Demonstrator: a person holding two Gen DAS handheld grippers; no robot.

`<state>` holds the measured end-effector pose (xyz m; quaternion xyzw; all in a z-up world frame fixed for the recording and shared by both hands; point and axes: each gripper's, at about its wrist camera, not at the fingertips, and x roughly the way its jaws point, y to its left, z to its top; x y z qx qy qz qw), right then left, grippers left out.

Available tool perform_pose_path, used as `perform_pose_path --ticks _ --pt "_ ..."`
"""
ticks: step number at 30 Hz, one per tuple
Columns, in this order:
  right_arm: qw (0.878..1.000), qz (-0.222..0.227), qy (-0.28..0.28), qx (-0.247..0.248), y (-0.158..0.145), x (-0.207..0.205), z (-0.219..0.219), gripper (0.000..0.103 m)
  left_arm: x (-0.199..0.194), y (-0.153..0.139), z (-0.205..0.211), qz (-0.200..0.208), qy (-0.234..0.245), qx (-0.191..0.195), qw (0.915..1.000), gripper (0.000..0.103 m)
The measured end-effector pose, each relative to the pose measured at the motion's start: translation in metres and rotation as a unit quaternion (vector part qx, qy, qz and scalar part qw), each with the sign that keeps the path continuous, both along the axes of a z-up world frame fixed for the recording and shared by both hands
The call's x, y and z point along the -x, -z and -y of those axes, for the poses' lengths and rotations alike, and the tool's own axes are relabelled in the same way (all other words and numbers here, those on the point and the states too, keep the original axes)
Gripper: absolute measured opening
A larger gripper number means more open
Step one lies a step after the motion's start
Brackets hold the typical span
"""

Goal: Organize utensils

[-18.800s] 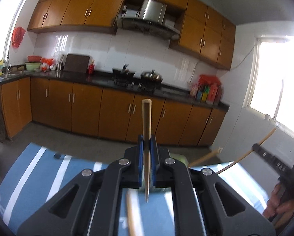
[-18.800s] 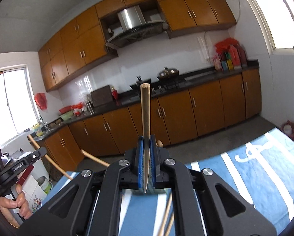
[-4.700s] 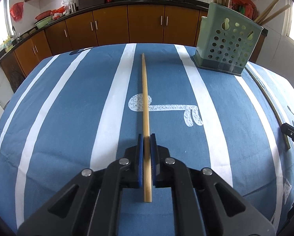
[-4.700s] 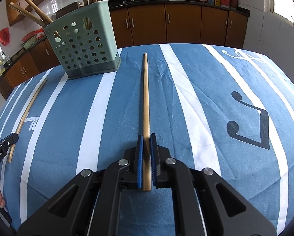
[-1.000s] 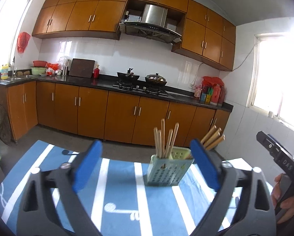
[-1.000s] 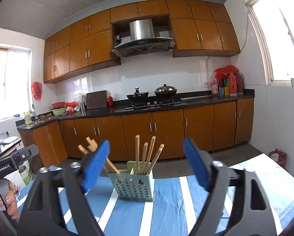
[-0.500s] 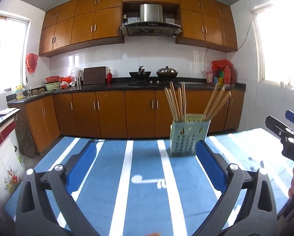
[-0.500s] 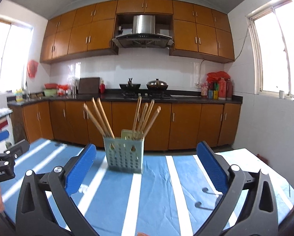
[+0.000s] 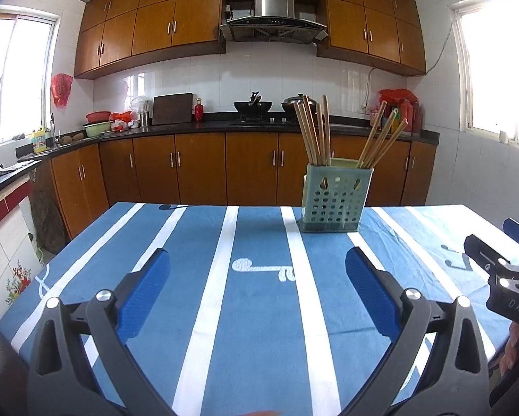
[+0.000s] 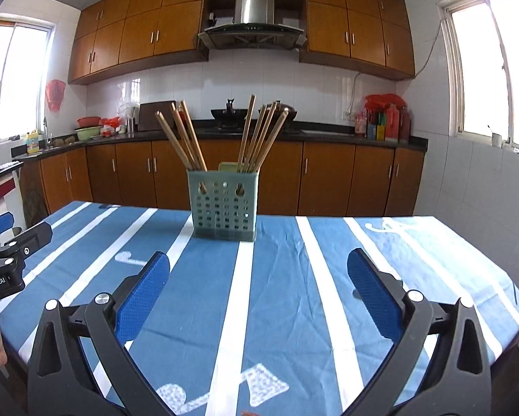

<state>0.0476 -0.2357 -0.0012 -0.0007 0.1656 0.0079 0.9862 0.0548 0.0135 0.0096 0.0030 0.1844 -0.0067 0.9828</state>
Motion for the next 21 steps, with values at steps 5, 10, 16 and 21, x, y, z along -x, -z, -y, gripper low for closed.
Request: perform_pose_path --ticks 5,10,16,21 --pt "1.000 -0.012 -0.001 0.000 0.011 0.004 -0.001 0.101 0.006 0.011 0.004 -0.011 -0.003 -0.015 0.9998 0.099" --pt "1.000 -0.019 -0.001 0.006 0.014 0.007 -0.004 0.101 0.008 0.017 0.008 -0.020 -0.002 -0.021 0.9996 0.099" --pt "1.000 -0.020 -0.004 0.004 0.014 0.009 -0.006 0.101 0.008 0.020 0.010 -0.023 0.000 -0.018 0.9996 0.099" --pt "1.000 -0.020 -0.005 -0.003 0.014 0.008 -0.007 0.101 0.009 0.020 0.008 -0.021 -0.002 -0.007 0.9998 0.099"
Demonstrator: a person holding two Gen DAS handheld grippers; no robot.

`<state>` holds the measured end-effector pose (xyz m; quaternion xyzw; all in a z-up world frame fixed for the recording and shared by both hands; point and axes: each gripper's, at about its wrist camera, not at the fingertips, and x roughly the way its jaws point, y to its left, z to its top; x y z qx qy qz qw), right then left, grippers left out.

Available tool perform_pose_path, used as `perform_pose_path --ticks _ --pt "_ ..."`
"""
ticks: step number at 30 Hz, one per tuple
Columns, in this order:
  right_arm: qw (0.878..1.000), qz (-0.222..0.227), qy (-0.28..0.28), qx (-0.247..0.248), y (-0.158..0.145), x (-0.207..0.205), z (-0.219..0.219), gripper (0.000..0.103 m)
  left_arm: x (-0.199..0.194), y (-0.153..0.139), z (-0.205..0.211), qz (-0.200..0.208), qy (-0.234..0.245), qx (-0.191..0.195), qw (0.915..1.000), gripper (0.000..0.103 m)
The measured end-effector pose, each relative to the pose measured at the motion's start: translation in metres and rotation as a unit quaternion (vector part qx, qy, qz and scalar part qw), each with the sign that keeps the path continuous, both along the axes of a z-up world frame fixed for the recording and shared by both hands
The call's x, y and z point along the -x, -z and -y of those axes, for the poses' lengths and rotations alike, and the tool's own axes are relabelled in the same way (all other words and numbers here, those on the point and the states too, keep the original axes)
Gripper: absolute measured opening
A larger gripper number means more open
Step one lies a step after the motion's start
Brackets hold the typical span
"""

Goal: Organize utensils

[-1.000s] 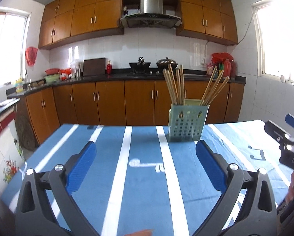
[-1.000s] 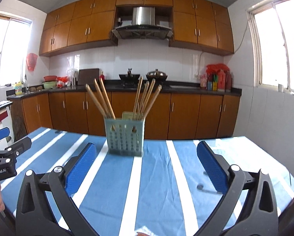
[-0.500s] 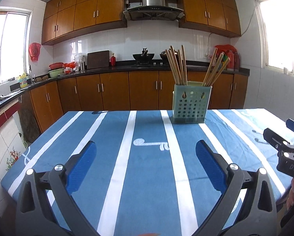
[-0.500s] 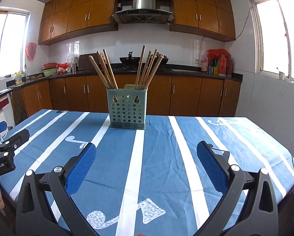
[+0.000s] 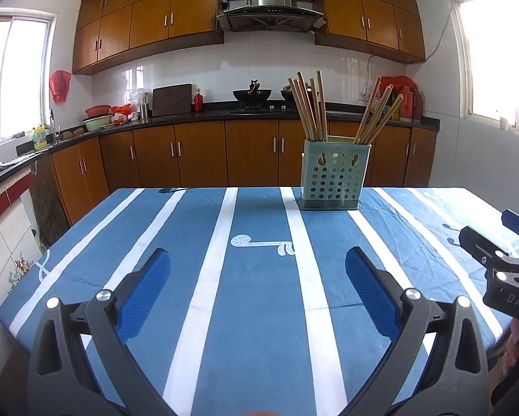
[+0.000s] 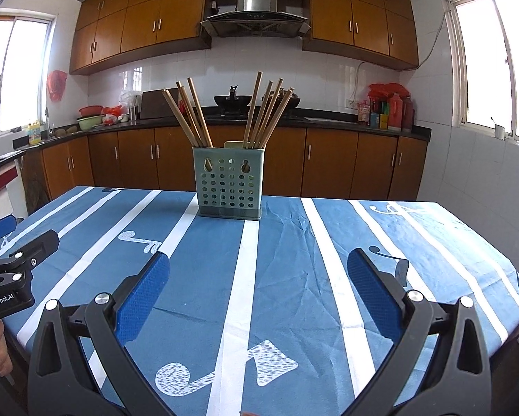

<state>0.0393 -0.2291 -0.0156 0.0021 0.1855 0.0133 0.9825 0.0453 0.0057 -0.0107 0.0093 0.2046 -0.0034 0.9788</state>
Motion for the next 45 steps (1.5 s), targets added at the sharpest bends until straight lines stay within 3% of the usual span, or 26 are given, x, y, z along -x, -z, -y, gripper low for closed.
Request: perform_pose_path --ticks 45 --pt "1.000 -0.007 0.003 -0.010 0.0037 -0.0010 0.0025 0.101 -0.0020 0.0025 0.0032 -0.006 0.001 0.006 1.0000 0.099"
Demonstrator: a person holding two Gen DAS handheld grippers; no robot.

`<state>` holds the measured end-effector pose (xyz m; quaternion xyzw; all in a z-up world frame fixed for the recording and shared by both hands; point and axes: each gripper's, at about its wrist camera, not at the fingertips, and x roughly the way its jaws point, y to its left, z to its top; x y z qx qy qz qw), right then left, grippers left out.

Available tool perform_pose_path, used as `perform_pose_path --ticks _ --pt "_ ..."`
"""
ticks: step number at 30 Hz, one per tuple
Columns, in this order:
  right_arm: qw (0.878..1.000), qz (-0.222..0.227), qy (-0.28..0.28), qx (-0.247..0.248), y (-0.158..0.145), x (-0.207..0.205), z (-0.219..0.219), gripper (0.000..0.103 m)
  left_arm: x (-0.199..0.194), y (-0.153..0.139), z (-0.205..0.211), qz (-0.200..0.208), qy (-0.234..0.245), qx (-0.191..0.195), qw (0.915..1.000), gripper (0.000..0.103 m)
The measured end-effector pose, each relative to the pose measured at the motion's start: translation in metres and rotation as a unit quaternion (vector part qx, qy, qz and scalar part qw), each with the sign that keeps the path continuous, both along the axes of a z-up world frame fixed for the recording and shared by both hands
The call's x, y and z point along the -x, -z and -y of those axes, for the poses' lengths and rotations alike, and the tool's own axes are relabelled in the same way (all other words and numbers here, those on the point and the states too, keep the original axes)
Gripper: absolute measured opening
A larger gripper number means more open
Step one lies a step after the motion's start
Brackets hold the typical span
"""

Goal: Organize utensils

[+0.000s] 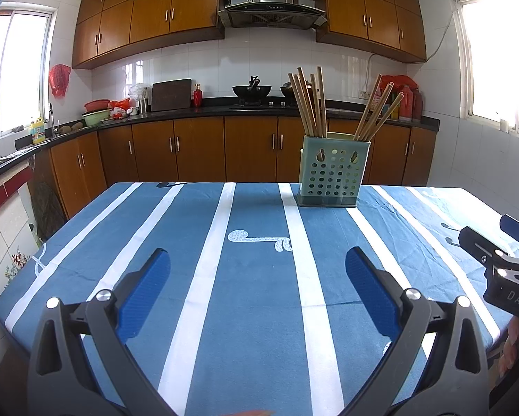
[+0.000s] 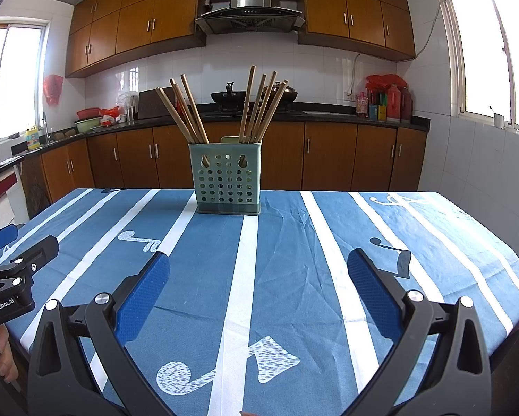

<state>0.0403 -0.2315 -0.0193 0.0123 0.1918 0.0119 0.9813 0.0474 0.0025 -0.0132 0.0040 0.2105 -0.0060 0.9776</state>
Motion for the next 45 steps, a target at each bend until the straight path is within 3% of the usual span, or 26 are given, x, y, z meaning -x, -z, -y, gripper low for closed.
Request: perform_pose_path --ticks 45 --pt "1.000 -0.003 0.001 -0.003 -0.0003 -0.0006 0.0014 0.101 0.0017 0.0024 0.0013 0.000 -0.003 0.007 1.0000 0.099"
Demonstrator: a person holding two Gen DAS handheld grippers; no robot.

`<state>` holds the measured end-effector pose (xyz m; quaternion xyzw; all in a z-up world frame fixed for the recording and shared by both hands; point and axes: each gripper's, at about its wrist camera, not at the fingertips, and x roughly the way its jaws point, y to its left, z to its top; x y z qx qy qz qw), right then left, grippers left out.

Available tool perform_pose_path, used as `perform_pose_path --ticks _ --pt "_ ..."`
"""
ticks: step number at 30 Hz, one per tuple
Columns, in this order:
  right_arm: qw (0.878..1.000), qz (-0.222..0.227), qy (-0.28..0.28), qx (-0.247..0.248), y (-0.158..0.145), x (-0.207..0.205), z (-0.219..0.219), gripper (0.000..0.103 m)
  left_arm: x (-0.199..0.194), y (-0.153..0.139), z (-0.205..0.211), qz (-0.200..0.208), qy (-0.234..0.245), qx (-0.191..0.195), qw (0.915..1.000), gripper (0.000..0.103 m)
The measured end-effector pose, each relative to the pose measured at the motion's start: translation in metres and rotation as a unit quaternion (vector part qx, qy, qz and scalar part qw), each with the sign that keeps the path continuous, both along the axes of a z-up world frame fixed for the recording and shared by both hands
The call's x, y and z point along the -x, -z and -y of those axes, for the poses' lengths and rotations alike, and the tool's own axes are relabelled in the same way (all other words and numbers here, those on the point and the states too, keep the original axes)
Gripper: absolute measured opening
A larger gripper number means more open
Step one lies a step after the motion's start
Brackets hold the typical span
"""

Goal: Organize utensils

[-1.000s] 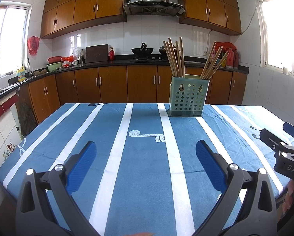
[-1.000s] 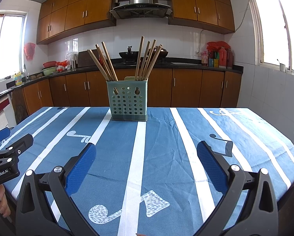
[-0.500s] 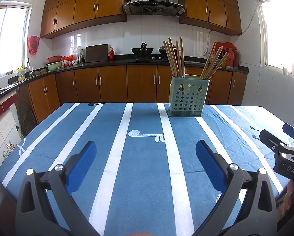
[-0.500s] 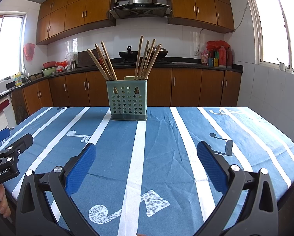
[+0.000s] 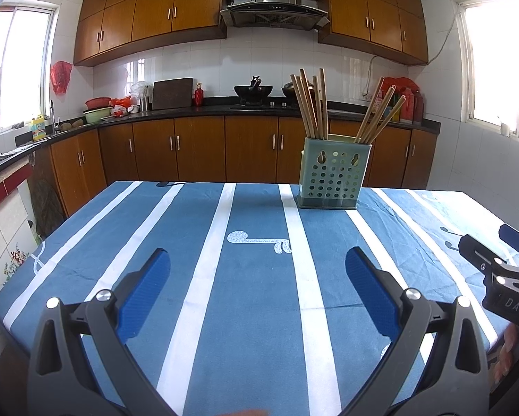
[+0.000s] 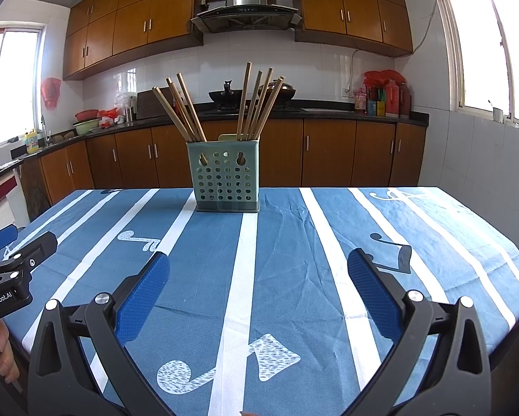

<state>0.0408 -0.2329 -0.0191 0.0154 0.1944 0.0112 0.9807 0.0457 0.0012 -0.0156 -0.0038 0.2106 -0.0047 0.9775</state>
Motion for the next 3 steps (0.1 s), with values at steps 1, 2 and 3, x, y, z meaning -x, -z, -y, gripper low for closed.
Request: perform_pose_path --ticks 1,2,3 --pt "1.000 0.000 0.000 0.000 -0.0002 -0.0001 0.0003 0.101 0.0003 -0.0005 -0.0001 -0.001 0.000 0.000 1.0000 0.099" --pt "1.000 0.000 0.000 0.000 -0.0004 -0.0004 0.0007 0.101 -0.0003 -0.0010 -0.0002 -0.001 0.000 0.000 1.0000 0.099" --pt "1.000 0.000 0.000 0.000 -0.0004 -0.0004 0.0007 0.101 0.0001 -0.0010 0.0001 -0.001 0.001 0.000 1.0000 0.099"
